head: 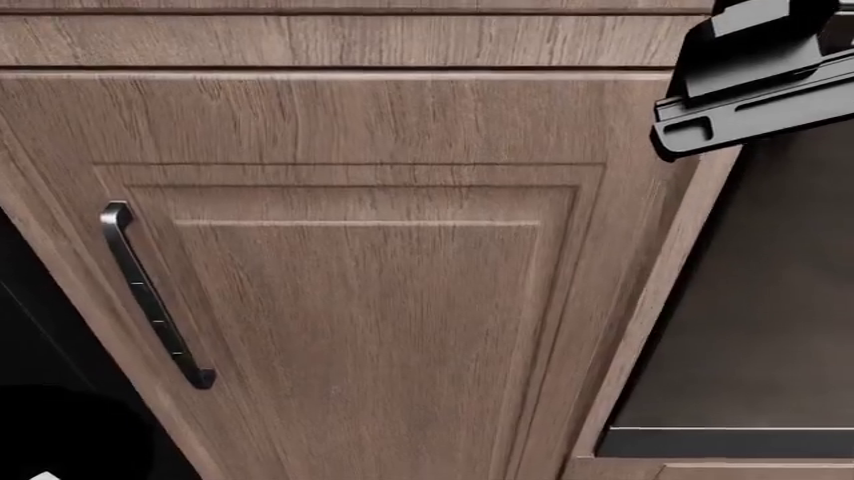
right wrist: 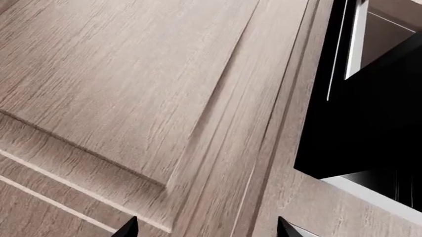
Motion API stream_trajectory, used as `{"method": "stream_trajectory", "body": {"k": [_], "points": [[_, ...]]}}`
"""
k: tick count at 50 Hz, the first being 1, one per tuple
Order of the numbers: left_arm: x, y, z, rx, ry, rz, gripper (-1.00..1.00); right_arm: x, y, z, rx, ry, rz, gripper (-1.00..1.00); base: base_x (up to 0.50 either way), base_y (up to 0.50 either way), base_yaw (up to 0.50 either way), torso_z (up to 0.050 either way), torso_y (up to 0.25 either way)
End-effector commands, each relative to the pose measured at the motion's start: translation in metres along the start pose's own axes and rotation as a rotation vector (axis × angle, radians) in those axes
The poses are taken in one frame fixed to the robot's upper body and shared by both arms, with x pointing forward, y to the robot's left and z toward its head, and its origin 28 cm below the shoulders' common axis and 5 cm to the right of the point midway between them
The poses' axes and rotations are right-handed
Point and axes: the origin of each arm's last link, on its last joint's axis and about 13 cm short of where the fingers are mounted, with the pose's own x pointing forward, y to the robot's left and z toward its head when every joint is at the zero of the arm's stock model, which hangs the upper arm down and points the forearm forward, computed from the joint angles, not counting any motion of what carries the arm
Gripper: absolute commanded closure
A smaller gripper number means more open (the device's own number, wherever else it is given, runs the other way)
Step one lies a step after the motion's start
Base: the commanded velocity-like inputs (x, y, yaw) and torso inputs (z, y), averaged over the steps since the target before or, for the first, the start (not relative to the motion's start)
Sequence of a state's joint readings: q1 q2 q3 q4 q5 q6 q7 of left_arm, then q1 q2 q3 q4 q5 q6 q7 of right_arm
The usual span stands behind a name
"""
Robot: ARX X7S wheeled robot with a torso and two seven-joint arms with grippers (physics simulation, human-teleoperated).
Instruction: Close the microwave door
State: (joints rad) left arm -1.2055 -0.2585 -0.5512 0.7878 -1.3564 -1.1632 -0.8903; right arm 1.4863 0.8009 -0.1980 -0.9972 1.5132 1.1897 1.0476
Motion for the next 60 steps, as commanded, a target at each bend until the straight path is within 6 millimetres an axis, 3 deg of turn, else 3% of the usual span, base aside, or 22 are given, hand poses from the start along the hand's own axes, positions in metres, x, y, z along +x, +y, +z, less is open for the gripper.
{"method": "stream_trajectory", "body": {"k": [1,11,27,36,45,49,60], "points": [[0.000,0.000,0.000,0.000,0.000,0.001,-1.00,0.000,0.000,0.000,-0.016,-0.005,0.005,-1.00,0.50,0.00,0.00,0.000,0.000],[0.000,0.000,0.001,-0.003,-0.001,0.002,-1.00,0.000,0.001,-0.001,-0.006,0.003,0.010,-1.00,0.48,0.00,0.00,0.000,0.001],[0.000,0.000,0.000,-0.002,0.000,0.002,-1.00,0.000,0.001,0.000,-0.018,0.016,0.014,-1.00,0.00,0.00,0.00,0.000,0.001],[0.000,0.000,0.001,-0.002,-0.001,0.005,-1.00,0.002,-0.001,0.012,-0.024,-0.006,0.011,-1.00,0.00,0.00,0.00,0.000,0.000],[0.001,0.000,0.000,0.002,-0.001,0.008,-1.00,0.007,-0.012,0.036,-0.030,-0.050,-0.027,-1.00,0.00,0.00,0.00,0.000,0.000],[0.002,0.001,-0.001,0.004,0.001,0.013,-1.00,0.035,-0.028,0.068,-0.077,-0.117,-0.045,-1.00,0.00,0.00,0.00,0.000,0.000],[0.002,0.001,-0.002,0.005,0.005,0.014,-1.00,0.063,-0.041,0.092,-0.107,-0.163,-0.053,-1.00,0.00,0.00,0.00,0.000,0.000]]}}
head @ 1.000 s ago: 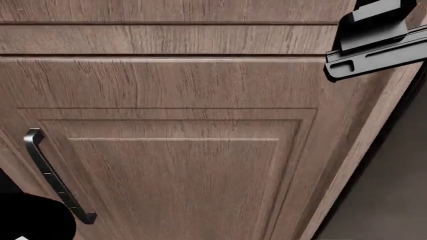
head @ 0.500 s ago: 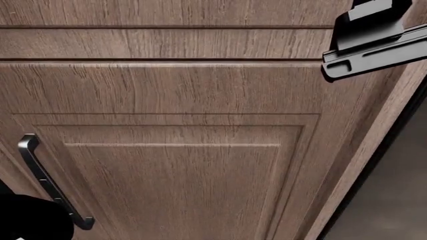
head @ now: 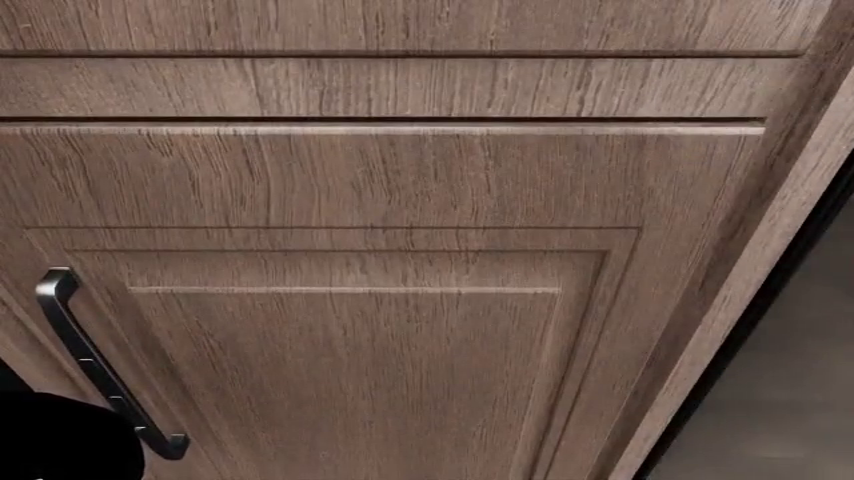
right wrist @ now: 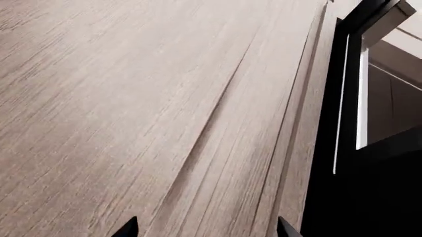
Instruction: Close the microwave door
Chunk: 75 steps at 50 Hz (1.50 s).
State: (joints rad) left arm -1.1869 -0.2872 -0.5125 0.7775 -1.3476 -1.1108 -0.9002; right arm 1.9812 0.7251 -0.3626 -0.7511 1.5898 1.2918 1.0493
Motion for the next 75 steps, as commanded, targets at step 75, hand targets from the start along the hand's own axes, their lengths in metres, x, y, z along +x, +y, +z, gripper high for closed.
{"method": "stream_trajectory", "body": {"k": [75], "points": [[-0.002,-0.001,-0.002,0.006,0.013,-0.002,-1.00,0.106,-0.071,0.045,-0.198,-0.015,-0.082,-1.00,0.00,0.00,0.00,0.000,0.000]]}}
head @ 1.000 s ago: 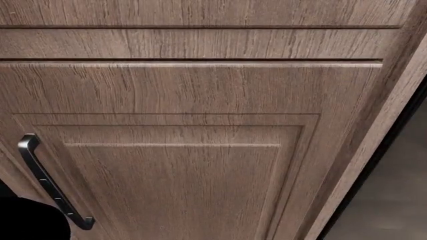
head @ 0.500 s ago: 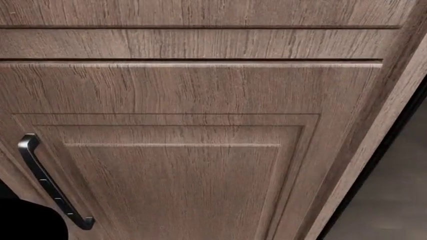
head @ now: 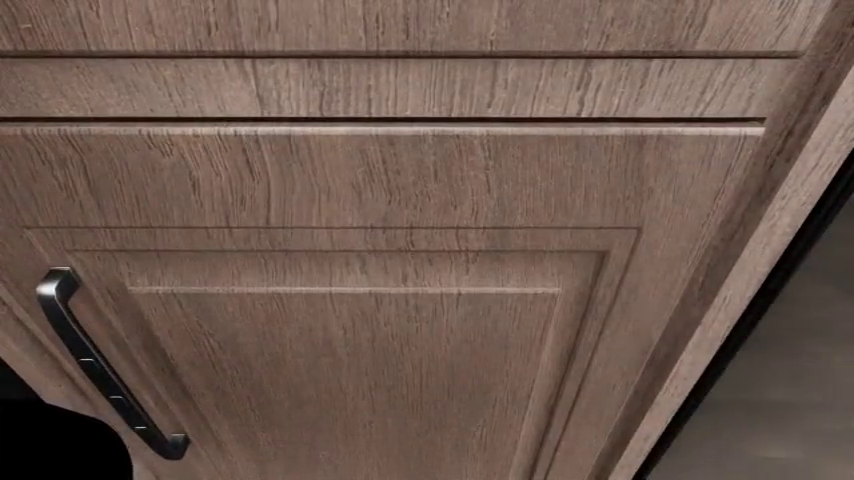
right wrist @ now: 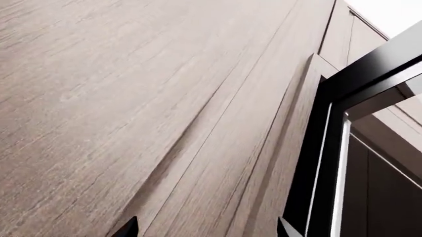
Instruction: Close the microwave door
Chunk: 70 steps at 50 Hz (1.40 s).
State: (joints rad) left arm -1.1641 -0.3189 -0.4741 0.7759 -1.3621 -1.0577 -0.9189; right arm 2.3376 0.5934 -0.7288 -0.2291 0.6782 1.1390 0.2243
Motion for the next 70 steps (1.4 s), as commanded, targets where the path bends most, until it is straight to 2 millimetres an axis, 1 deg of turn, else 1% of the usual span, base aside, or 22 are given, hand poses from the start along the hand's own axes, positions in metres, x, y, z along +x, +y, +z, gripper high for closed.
{"method": "stream_trajectory", "body": {"k": [1,7,16,30,37,46,52,57,70], "points": [[-0.001,0.000,-0.001,0.003,0.007,-0.001,-1.00,-0.003,-0.016,-0.002,-0.014,0.025,-0.047,-1.00,0.00,0.00,0.00,0.000,0.000],[-0.002,-0.001,-0.002,0.004,0.008,-0.005,-1.00,-0.007,-0.026,-0.003,-0.004,0.032,-0.086,-1.00,0.00,0.00,0.00,0.000,0.000],[-0.002,-0.001,-0.002,0.005,0.008,-0.007,-1.00,-0.006,-0.035,-0.012,0.019,0.056,-0.118,-1.00,0.00,0.00,0.00,0.000,0.000],[-0.003,-0.001,-0.002,0.006,0.012,-0.010,-1.00,-0.003,-0.040,-0.021,0.034,0.076,-0.141,-1.00,0.00,0.00,0.00,0.000,0.000],[-0.004,-0.002,-0.003,0.008,0.016,-0.013,-1.00,-0.001,-0.044,-0.021,0.036,0.077,-0.148,-1.00,0.00,0.00,0.00,0.000,0.000],[-0.004,-0.002,-0.003,0.009,0.016,-0.013,-1.00,-0.004,-0.051,-0.029,0.041,0.098,-0.164,-1.00,0.00,0.00,0.00,0.000,0.000],[-0.004,-0.002,-0.004,0.012,0.019,-0.014,-1.00,-0.005,-0.050,-0.032,0.053,0.103,-0.165,-1.00,0.00,0.00,0.00,0.000,0.000],[-0.005,-0.002,-0.004,0.014,0.019,-0.014,-1.00,-0.005,-0.050,-0.034,0.069,0.096,-0.166,-1.00,0.00,0.00,0.00,0.000,0.000],[-0.006,-0.002,-0.005,0.016,0.022,-0.020,-1.00,-0.009,-0.060,-0.039,0.145,0.090,-0.212,-1.00,0.00,0.00,0.00,0.000,0.000]]}}
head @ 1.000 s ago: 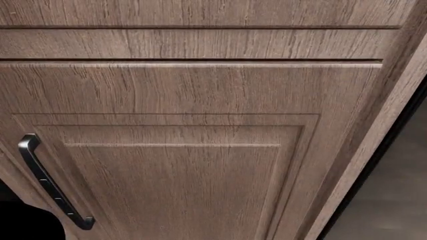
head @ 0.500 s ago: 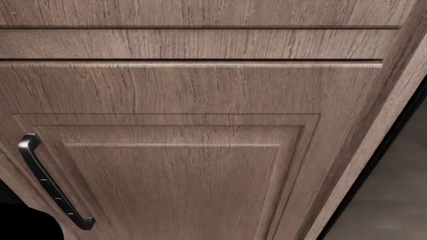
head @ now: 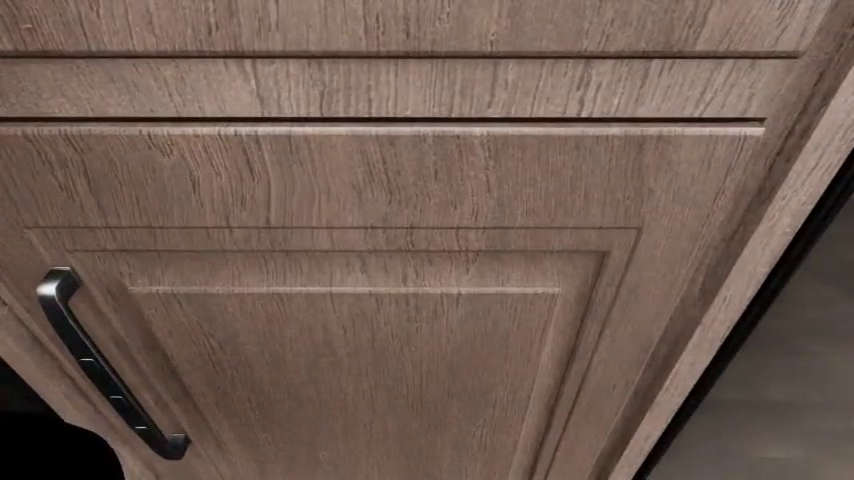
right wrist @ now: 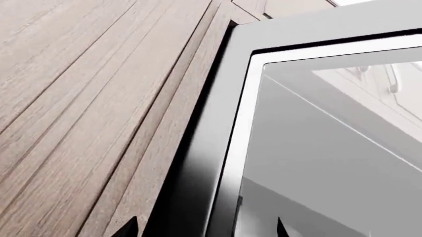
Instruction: Close the microwave door
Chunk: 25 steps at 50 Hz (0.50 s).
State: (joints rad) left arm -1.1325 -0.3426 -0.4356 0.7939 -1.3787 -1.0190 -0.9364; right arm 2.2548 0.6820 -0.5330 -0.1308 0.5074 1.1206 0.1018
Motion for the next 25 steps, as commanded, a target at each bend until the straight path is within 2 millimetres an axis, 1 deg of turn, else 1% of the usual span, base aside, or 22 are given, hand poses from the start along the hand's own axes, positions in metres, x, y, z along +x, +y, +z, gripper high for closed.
{"method": "stream_trajectory", "body": {"k": [1,13,20,25], "points": [[-0.002,-0.001,-0.002,0.003,0.009,-0.008,-1.00,-0.001,-0.008,-0.004,0.053,0.003,-0.031,-1.00,0.00,0.00,0.00,0.000,0.000],[-0.002,-0.001,-0.003,0.005,0.012,-0.009,-1.00,0.000,-0.014,-0.008,0.067,0.015,-0.043,-1.00,0.00,0.00,0.00,0.000,0.000],[-0.002,-0.001,-0.002,0.005,0.014,-0.009,-1.00,0.000,-0.020,-0.010,0.105,0.022,-0.061,-1.00,0.00,0.00,0.00,0.000,0.000],[-0.003,-0.001,-0.003,0.005,0.014,-0.011,-1.00,0.001,-0.021,-0.014,0.139,0.027,-0.065,-1.00,0.00,0.00,0.00,0.000,0.000]]}}
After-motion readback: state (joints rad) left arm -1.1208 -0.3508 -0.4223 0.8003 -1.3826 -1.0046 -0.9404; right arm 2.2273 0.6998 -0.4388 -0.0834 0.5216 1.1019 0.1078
